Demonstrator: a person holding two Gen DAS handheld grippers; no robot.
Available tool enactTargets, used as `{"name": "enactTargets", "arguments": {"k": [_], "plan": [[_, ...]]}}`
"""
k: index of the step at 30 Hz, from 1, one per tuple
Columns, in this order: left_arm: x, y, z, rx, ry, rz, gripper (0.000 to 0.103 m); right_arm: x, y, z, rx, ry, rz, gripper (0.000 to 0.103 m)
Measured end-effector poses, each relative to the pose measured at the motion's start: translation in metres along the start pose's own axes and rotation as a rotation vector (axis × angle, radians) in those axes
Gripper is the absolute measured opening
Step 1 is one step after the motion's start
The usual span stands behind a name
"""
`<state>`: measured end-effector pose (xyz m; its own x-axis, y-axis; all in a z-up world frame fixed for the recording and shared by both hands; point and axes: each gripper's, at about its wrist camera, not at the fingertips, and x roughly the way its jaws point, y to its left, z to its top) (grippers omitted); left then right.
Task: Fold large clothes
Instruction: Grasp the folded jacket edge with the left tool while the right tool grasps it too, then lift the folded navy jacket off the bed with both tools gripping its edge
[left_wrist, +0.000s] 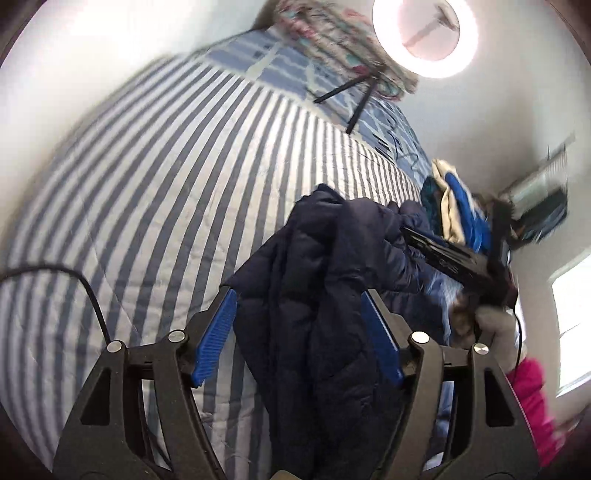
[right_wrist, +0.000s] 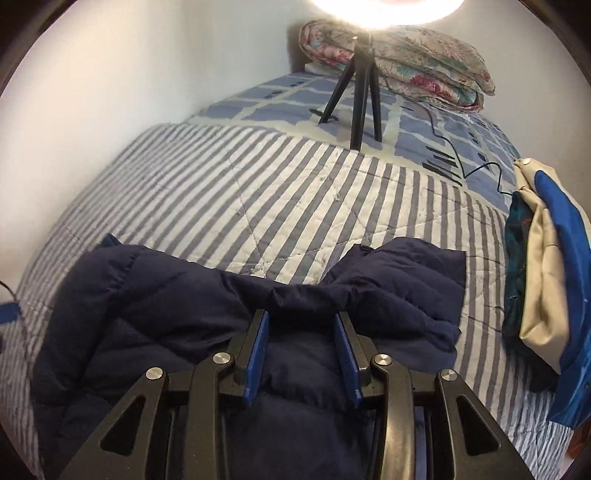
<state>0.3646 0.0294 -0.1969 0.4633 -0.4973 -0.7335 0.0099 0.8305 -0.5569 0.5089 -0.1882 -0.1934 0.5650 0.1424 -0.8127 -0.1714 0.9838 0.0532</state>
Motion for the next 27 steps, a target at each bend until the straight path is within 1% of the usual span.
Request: {"name": "enactTargets", "arguments": {"k": [1,2,3,4,6,7,8,10,12,18,22,24,27], "plan": [[0.001,0.009,0.0,-0.046,0.012,-0.025,0.072,-0.007,-0.002,-0.001,0.005,-0.013,0.007,0.042],[0.002,0.017,0.0,-0.078,0.021,-0.047,0.072,-0.021,-0.006,-0.005,0.013,-0.034,0.017,0.049],[0.003,0.022,0.0,-0.096,0.028,-0.06,0.072,-0.03,-0.009,-0.008,0.02,-0.047,0.028,0.057],[0.005,0.029,-0.001,-0.121,0.041,-0.081,0.072,-0.04,-0.014,-0.013,0.031,-0.059,0.047,0.063],[0.01,0.04,-0.003,-0.165,0.065,-0.115,0.073,-0.057,-0.025,-0.025,0.053,-0.07,0.112,0.087],[0.012,0.044,-0.004,-0.183,0.074,-0.127,0.073,-0.064,-0.031,-0.032,0.065,-0.072,0.151,0.094],[0.016,0.048,-0.006,-0.201,0.087,-0.139,0.073,-0.071,-0.039,-0.042,0.08,-0.078,0.192,0.103],[0.022,0.052,-0.006,-0.223,0.103,-0.156,0.073,-0.078,-0.051,-0.061,0.109,-0.071,0.25,0.103],[0.027,0.057,-0.007,-0.252,0.111,-0.182,0.073,-0.078,-0.067,-0.08,0.145,-0.05,0.282,0.103],[0.04,0.062,-0.009,-0.281,0.127,-0.229,0.074,-0.068,-0.112,-0.129,0.3,-0.035,0.35,0.103],[0.045,0.065,-0.013,-0.286,0.143,-0.266,0.074,-0.06,-0.128,-0.151,0.361,-0.016,0.398,0.103],[0.049,0.07,-0.016,-0.312,0.149,-0.306,0.074,-0.057,-0.134,-0.157,0.385,-0.012,0.431,0.103],[0.054,0.08,-0.02,-0.365,0.149,-0.372,0.074,-0.049,-0.14,-0.166,0.43,0.007,0.512,0.101]]}}
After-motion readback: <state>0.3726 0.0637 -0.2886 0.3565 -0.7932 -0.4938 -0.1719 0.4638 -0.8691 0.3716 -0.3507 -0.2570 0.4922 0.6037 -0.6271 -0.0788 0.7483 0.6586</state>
